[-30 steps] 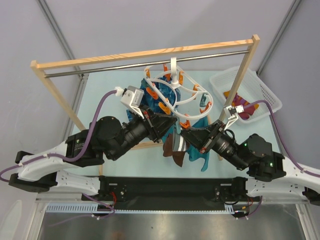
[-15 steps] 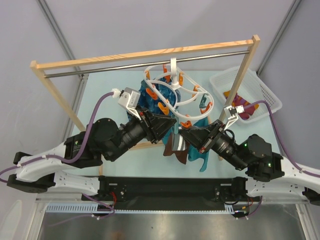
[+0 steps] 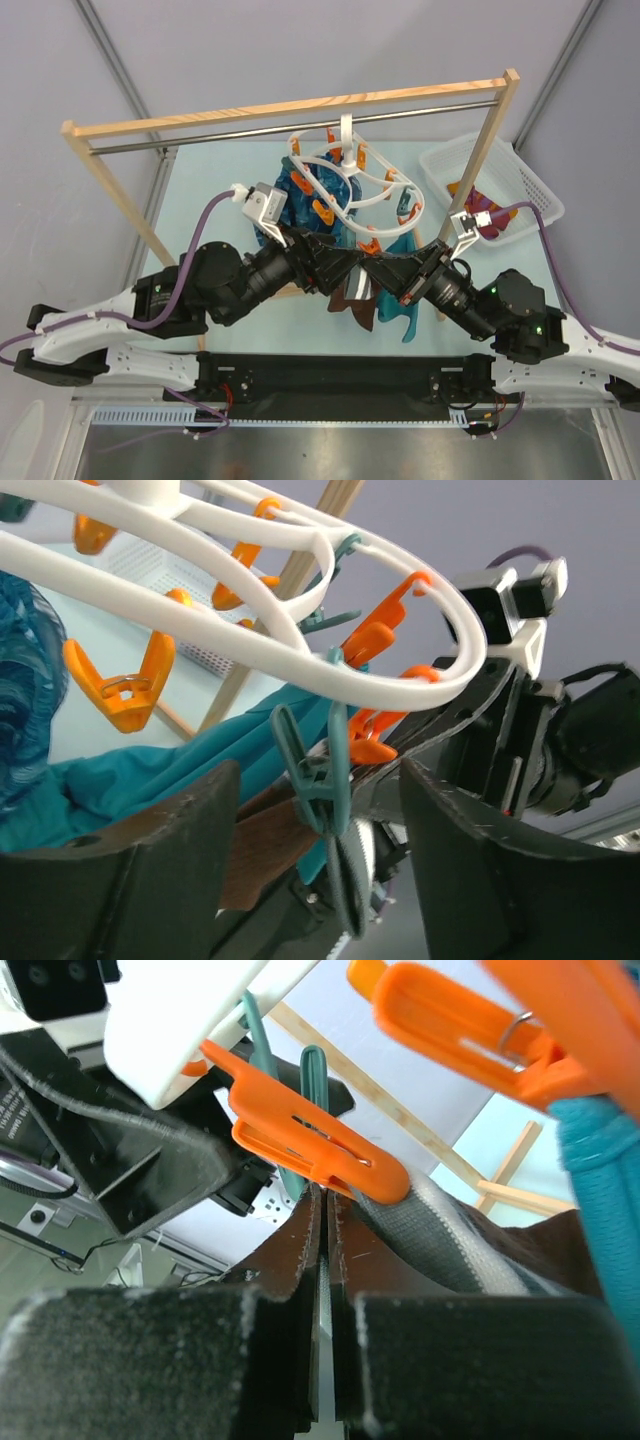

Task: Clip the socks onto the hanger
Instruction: Clamp the sock onto the hanger.

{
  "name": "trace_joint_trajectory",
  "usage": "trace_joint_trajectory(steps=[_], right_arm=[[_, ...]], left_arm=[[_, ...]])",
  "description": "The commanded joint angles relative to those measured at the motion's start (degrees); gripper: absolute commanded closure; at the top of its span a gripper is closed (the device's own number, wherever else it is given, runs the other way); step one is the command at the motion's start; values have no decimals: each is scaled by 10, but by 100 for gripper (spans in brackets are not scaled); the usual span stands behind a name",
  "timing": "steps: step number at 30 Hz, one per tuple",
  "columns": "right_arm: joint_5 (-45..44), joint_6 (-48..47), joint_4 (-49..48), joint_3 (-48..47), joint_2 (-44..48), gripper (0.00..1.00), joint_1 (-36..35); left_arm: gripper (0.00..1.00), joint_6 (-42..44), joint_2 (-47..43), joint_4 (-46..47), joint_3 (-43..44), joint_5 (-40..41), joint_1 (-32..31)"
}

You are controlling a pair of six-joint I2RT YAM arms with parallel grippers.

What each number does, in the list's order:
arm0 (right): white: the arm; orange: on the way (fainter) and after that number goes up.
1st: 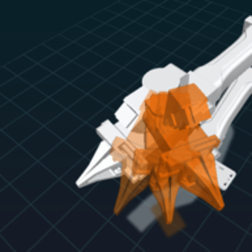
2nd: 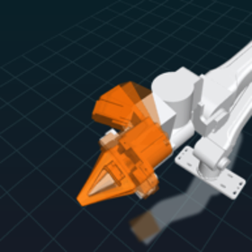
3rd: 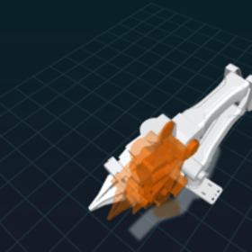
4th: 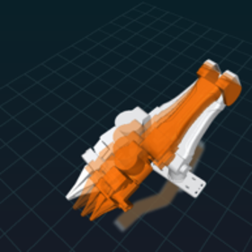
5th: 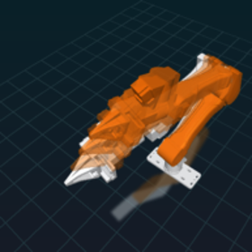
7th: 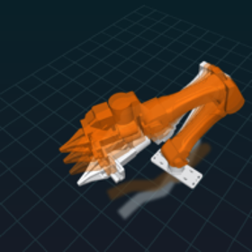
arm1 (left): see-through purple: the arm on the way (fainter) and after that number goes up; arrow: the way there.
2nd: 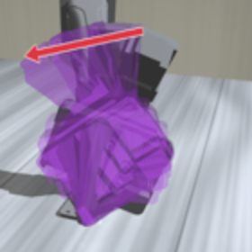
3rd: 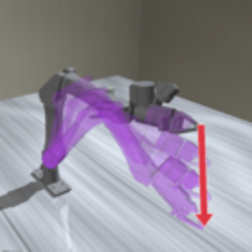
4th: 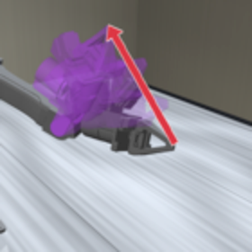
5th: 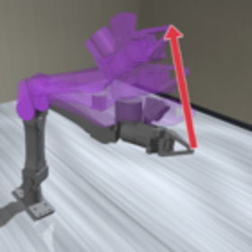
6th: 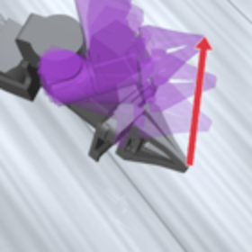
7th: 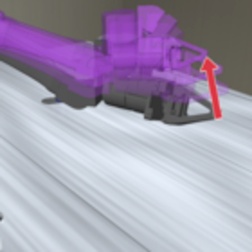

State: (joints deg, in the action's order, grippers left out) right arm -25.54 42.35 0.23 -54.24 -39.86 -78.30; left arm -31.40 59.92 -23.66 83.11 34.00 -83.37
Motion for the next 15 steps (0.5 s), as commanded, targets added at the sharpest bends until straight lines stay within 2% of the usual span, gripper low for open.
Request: trace_joint_trajectory(steps=[1,3,5,7,9,12,13,15], right_arm=[[-24,3,-1,-8,1,97,3],[-27,3,34,-13,-1,93,8],[-26,5,59,-18,-2,89,16],[-22,6,85,-28,-7,73,23],[-15,5,100,-34,-8,70,32],[-7,-2,135,-45,-9,65,44],[-9,-4,147,-49,-8,64,46],[-14,-13,173,-54,-2,59,54]], left_arm=[[25,3,-31,19,-22,-13,1],[20,6,-44,18,-33,-13,1],[1,12,-62,19,-40,-22,1],[0,27,-86,26,-56,-38,1],[2,42,-104,42,-78,-48,1],[14,63,-135,48,-108,-47,1],[30,69,-141,46,-117,-39,1],[42,74,-154,25,-132,5,1]])
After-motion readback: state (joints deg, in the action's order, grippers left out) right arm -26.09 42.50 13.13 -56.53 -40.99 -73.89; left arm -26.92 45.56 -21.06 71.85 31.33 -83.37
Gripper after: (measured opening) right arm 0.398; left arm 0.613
